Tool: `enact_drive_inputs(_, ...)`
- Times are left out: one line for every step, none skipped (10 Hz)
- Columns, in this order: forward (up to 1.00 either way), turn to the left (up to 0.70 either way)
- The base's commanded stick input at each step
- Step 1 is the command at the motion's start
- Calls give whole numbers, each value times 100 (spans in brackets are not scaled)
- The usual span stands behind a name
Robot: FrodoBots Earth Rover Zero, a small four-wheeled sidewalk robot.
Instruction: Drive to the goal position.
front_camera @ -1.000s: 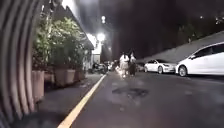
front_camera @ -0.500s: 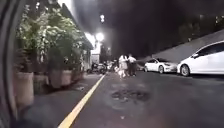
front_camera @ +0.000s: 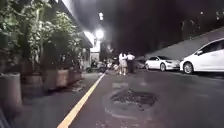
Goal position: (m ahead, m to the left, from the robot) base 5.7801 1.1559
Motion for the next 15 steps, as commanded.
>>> enact_drive_inputs(45,0)
enact_drive_inputs(45,0)
enact_drive_inputs(45,0)
enact_drive_inputs(45,0)
enact_drive_inputs(45,0)
enact_drive_inputs(45,0)
enact_drive_inputs(45,0)
enact_drive_inputs(45,0)
enact_drive_inputs(45,0)
enact_drive_inputs(45,0)
enact_drive_inputs(45,0)
enact_drive_inputs(45,0)
enact_drive_inputs(45,0)
enact_drive_inputs(45,0)
enact_drive_inputs(45,0)
